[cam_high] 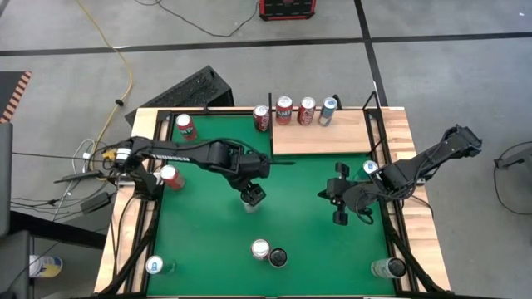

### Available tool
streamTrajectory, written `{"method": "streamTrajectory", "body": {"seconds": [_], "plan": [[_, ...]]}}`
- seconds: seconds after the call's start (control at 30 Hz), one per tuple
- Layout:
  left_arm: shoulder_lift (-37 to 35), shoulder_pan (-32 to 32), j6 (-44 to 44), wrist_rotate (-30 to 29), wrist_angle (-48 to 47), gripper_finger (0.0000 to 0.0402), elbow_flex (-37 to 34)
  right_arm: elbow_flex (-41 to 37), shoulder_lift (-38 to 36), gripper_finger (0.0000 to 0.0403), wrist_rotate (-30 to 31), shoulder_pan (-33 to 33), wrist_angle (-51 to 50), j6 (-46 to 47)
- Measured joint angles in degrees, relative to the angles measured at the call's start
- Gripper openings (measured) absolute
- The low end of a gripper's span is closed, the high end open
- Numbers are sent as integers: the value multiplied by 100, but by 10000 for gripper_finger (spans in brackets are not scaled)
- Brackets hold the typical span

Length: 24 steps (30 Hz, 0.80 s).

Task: Place canned beverage on shelf
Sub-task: Move the top left yellow soda can to the center of the table

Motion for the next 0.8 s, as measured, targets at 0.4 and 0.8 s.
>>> {"method": "streamTrajectory", "body": {"seconds": [0.4, 0.8], "plan": [[124, -285, 178, -6, 88, 302, 0, 0, 0, 30, -5, 0, 0, -15], [325, -350, 456, -167, 171, 302, -4, 0, 0, 30, -28, 46, 7, 2]]}}
